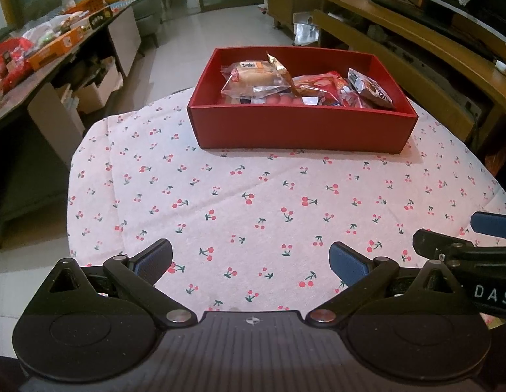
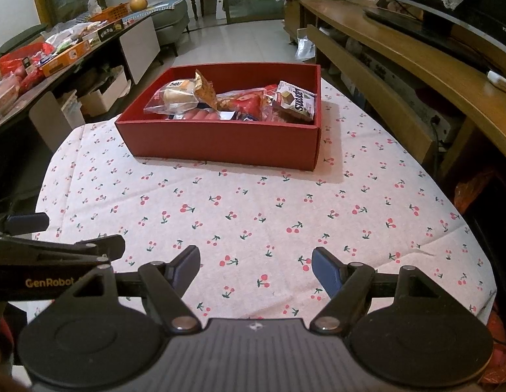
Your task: Organize snacks
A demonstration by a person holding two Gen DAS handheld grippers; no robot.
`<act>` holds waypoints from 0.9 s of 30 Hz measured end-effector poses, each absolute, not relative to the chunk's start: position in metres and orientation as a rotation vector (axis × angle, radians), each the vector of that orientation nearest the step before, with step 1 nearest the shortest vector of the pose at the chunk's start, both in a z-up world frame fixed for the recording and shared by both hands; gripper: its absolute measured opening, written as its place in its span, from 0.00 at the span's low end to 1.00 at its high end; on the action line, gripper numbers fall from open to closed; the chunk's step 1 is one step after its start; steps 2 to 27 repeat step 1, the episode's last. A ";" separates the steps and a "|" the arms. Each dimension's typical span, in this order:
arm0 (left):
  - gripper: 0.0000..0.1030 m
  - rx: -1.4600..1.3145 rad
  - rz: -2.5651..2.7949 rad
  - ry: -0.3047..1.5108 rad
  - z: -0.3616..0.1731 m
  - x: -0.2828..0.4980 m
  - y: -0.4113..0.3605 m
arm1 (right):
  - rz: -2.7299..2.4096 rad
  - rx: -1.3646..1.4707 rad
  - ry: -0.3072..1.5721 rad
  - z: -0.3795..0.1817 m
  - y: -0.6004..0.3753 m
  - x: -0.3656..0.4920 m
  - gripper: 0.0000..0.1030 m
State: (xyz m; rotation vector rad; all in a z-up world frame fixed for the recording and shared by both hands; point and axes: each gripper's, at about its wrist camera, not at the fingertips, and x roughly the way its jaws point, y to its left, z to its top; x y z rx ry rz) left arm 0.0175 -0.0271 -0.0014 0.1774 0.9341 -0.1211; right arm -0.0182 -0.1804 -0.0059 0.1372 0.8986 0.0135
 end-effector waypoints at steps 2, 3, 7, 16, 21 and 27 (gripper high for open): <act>1.00 0.176 -0.120 0.934 -0.001 0.018 -0.027 | 0.013 0.138 0.899 -0.006 -0.181 -0.018 0.76; 1.00 0.176 -0.120 0.934 -0.001 0.018 -0.027 | 0.013 0.138 0.899 -0.006 -0.181 -0.018 0.76; 1.00 0.176 -0.120 0.934 -0.001 0.018 -0.027 | 0.013 0.138 0.899 -0.006 -0.181 -0.018 0.76; 1.00 0.176 -0.120 0.934 -0.001 0.018 -0.027 | 0.013 0.138 0.899 -0.006 -0.181 -0.018 0.76; 1.00 0.176 -0.120 0.934 -0.001 0.018 -0.027 | 0.013 0.138 0.899 -0.006 -0.181 -0.018 0.76; 1.00 0.176 -0.120 0.934 -0.001 0.018 -0.027 | 0.013 0.138 0.899 -0.006 -0.181 -0.018 0.76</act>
